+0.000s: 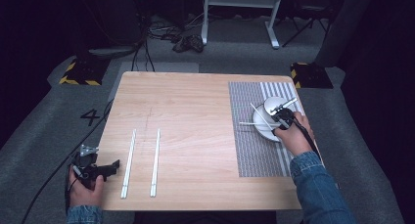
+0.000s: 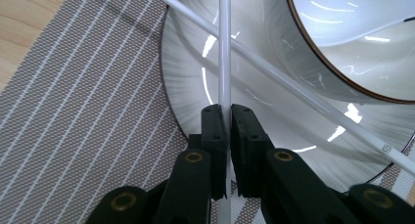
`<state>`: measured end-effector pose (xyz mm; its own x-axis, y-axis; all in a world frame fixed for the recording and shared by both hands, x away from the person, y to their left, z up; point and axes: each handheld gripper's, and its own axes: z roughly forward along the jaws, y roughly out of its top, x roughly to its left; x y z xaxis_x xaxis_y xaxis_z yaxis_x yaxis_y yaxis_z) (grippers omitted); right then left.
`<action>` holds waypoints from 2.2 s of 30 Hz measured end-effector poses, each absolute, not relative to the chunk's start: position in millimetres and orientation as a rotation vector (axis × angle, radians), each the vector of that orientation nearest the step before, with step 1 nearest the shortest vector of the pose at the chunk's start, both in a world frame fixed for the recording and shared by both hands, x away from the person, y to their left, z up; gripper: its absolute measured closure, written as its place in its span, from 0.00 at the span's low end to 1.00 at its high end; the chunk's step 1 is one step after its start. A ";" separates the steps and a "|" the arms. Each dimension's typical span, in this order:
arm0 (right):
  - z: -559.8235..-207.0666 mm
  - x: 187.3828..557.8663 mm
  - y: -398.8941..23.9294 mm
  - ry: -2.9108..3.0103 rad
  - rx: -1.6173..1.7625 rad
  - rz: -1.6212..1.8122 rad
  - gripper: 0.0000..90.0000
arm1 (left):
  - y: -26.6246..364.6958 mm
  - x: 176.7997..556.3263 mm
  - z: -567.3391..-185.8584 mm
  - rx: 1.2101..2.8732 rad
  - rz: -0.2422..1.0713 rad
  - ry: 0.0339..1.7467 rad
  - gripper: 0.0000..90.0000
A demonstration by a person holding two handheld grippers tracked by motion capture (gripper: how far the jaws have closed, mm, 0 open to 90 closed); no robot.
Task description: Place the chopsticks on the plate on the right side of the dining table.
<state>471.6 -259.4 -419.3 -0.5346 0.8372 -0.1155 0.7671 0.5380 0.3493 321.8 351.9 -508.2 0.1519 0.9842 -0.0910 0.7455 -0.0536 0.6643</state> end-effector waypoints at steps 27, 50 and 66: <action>-433.6 476.8 -258.8 2.485 1.307 0.384 0.79 | 352.0 321.9 -508.2 1.854 0.530 1.646 0.00; -441.7 410.5 -307.5 2.263 1.446 0.604 0.55 | 351.7 321.7 -508.2 1.852 0.532 1.648 0.00; -461.1 411.0 -323.0 2.283 1.525 0.625 0.63 | 351.7 321.7 -508.2 1.852 0.532 1.647 0.00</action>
<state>411.0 -323.0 -461.1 -0.3761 0.9262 -0.0249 0.7843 0.3326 0.5237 321.7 351.7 -508.2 0.1504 0.9844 -0.0909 0.7452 -0.0525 0.6648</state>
